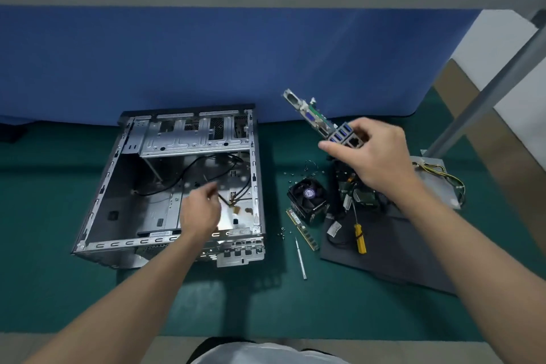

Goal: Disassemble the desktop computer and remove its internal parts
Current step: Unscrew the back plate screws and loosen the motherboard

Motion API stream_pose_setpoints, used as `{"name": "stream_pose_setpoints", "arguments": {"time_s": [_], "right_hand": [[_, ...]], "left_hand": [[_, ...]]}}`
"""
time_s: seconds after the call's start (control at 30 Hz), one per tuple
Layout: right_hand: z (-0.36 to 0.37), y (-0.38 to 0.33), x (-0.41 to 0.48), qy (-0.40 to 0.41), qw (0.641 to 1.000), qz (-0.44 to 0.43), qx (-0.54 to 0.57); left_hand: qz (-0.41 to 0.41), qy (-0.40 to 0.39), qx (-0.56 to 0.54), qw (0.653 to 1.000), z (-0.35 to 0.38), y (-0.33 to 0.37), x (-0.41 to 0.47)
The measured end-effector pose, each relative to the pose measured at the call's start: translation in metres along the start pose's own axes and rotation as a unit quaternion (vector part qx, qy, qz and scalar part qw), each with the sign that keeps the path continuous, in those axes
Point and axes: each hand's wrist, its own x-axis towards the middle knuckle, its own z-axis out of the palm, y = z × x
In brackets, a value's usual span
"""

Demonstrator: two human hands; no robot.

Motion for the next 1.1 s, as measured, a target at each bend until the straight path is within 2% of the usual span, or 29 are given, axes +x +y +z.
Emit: {"name": "stream_pose_setpoints", "arguments": {"time_s": [0.07, 0.13, 0.17, 0.23, 0.27, 0.3, 0.37, 0.53, 0.63, 0.87, 1.1], "right_hand": [[0.004, 0.02, -0.01, 0.003, 0.998, -0.026, -0.055], [0.007, 0.039, -0.02, -0.006, 0.993, -0.053, -0.101], [0.009, 0.048, -0.026, -0.014, 0.99, -0.07, -0.125], [0.012, 0.063, -0.036, -0.034, 0.979, -0.108, -0.17], [0.012, 0.07, -0.041, -0.045, 0.973, -0.125, -0.189], [0.013, 0.077, -0.044, -0.056, 0.968, -0.138, -0.203], [0.011, 0.088, -0.05, -0.076, 0.96, -0.152, -0.223], [0.009, 0.112, -0.066, -0.141, 0.943, -0.151, -0.259], [0.006, 0.132, -0.074, -0.176, 0.94, -0.122, -0.266], [0.003, 0.178, -0.093, -0.186, 0.943, 0.004, -0.275], [0.015, 0.18, -0.104, -0.188, 0.943, 0.061, -0.269]], "left_hand": [[-0.035, -0.021, 0.075, 0.996, 0.002, -0.001, 0.005], [-0.092, -0.052, 0.213, 0.971, 0.005, 0.001, 0.002], [-0.078, -0.04, 0.272, 0.958, 0.009, -0.001, -0.001], [0.056, -0.027, 0.322, 0.945, 0.019, -0.004, -0.01], [0.123, -0.06, 0.311, 0.94, 0.026, -0.003, -0.013], [0.156, -0.109, 0.284, 0.94, 0.032, -0.001, -0.016], [0.144, -0.167, 0.244, 0.944, 0.038, 0.005, -0.021], [0.124, -0.155, 0.243, 0.949, 0.038, 0.006, -0.021], [0.118, -0.161, 0.254, 0.947, 0.04, 0.008, -0.022], [0.112, -0.161, 0.275, 0.941, 0.042, 0.007, -0.023], [0.099, -0.169, 0.275, 0.941, 0.042, 0.01, -0.024]]}}
